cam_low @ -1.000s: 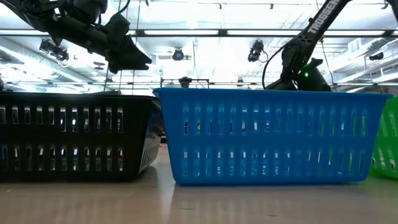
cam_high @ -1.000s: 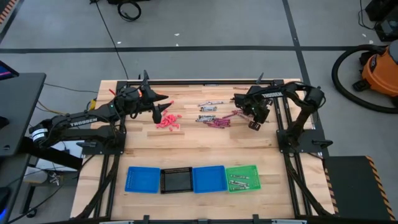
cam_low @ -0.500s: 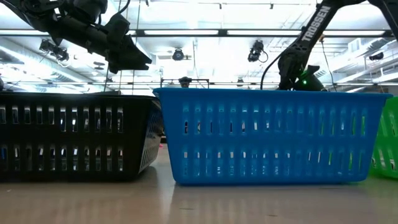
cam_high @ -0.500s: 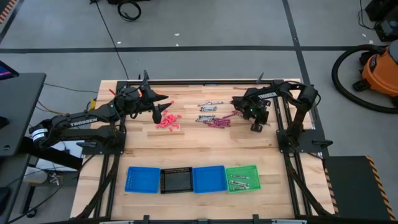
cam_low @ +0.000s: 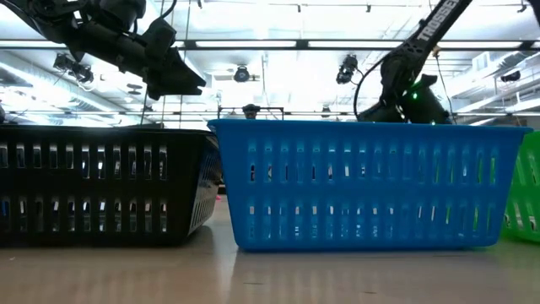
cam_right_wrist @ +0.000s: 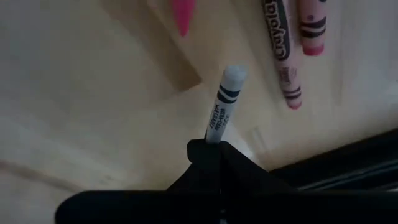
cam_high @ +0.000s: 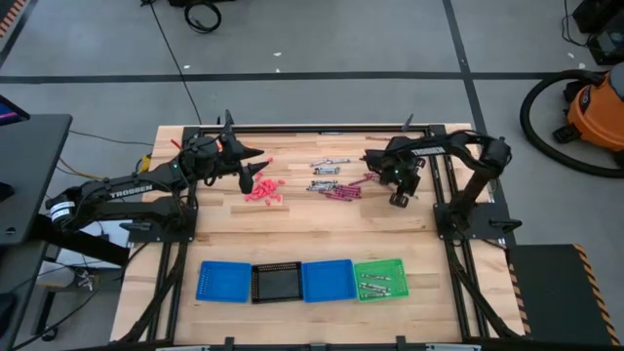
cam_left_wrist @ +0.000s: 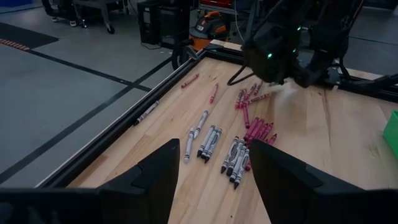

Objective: Sort crayons
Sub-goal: Put the white crayon into the green bin

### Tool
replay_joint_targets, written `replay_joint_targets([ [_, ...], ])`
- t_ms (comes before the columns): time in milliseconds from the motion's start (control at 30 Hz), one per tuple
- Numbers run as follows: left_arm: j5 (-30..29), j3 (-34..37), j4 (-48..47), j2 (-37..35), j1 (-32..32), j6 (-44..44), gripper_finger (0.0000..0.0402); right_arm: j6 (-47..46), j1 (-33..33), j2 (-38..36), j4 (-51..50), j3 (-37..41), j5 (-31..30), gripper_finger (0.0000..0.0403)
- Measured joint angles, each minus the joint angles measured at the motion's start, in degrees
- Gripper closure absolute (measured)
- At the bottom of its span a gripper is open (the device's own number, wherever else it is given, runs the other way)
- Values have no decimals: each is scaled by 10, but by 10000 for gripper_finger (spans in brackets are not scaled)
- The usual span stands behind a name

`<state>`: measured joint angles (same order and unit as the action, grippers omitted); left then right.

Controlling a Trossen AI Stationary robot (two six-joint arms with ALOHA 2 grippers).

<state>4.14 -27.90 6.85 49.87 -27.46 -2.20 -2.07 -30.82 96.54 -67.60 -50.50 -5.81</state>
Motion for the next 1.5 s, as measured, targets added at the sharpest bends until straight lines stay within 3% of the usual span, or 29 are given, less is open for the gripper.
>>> replay_joint_targets([
  [367,0,0,-1,0,0,0,196,-109,132,-107,-9,-1,46,396],
  [567,0,0,-1,0,0,0,196,-179,227,-139,45,-1,74,396],
  [933,0,0,-1,0,0,0,196,-291,392,-157,200,-2,107,396],
  [1100,0,0,-2,0,0,0,196,-329,443,-158,220,-4,112,396],
  [1333,0,0,-2,0,0,0,196,-344,492,-162,218,-71,67,396],
  [1500,0,0,-4,0,0,0,196,-362,531,-152,219,-91,79,396],
])
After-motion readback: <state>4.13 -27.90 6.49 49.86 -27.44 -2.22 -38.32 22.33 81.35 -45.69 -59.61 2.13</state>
